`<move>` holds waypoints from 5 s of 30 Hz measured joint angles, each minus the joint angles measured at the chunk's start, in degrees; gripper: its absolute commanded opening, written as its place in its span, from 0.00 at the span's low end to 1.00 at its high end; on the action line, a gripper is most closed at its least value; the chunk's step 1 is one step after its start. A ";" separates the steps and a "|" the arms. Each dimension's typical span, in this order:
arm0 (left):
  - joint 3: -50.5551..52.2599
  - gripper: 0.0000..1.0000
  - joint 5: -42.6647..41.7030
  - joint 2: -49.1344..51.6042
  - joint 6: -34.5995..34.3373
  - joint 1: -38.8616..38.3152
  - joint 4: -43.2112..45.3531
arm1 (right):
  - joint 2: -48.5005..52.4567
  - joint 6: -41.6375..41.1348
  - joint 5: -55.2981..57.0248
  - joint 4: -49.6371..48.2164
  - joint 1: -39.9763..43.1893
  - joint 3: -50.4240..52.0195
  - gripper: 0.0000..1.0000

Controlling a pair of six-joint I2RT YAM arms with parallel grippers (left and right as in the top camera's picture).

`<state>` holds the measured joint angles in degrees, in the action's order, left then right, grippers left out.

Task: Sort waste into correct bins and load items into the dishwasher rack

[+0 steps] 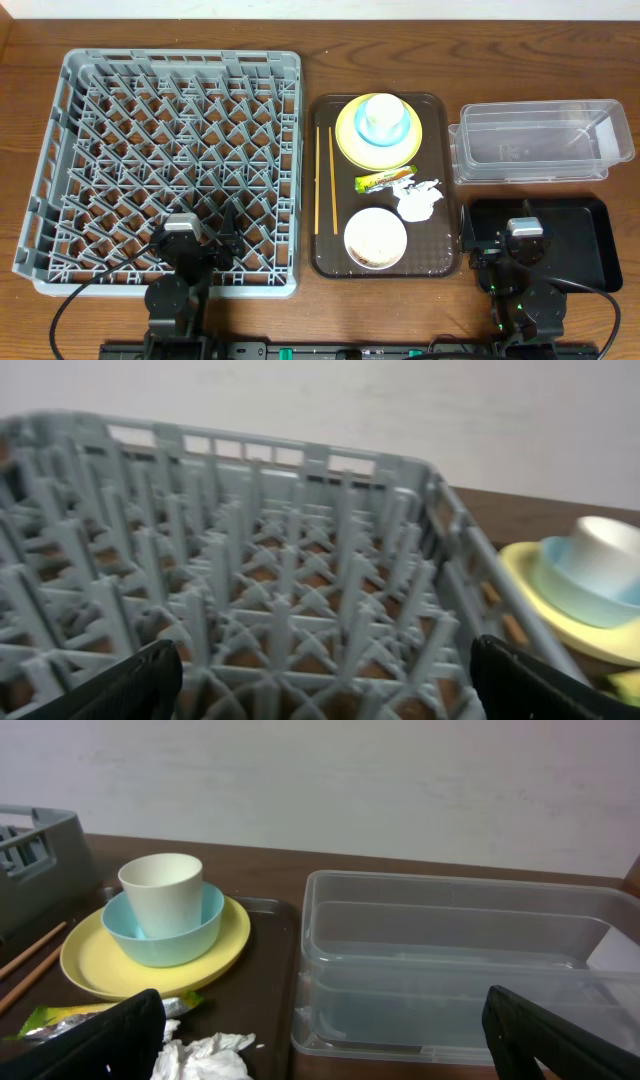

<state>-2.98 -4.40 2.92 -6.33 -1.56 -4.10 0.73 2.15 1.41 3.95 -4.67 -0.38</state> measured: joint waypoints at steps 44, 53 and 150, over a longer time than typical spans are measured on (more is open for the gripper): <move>-103.54 0.06 -25.92 90.40 -2.43 -16.41 -80.56 | 0.26 0.00 0.00 0.02 0.00 0.00 0.99; -103.54 0.06 -21.90 90.40 -4.13 -29.70 -81.81 | 0.26 0.00 -0.02 0.02 0.00 0.00 0.99; -73.85 0.10 15.74 98.99 -23.93 -38.62 -33.42 | 0.26 0.00 -0.02 0.02 0.00 0.00 0.99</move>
<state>-76.84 11.33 101.91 -30.26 -40.18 -37.52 0.99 2.15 1.39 3.97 -4.67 -0.38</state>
